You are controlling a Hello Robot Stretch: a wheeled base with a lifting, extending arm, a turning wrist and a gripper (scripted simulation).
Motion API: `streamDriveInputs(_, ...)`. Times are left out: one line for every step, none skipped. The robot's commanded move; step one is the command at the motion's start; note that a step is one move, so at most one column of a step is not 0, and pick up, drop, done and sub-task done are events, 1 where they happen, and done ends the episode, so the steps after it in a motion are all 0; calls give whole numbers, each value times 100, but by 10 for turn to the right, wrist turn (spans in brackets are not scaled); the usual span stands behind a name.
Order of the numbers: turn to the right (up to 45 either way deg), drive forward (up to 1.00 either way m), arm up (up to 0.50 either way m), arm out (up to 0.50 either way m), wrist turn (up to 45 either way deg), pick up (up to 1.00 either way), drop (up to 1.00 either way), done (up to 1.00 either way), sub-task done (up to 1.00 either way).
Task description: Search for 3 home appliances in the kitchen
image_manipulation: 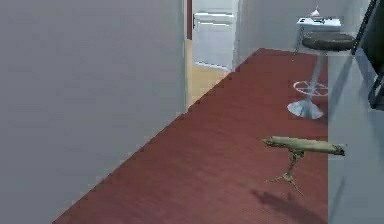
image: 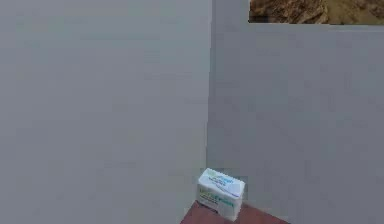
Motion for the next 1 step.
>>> streamDriveInputs(-450, 0, 0, 0, 0, 0, 0, 0, 0)
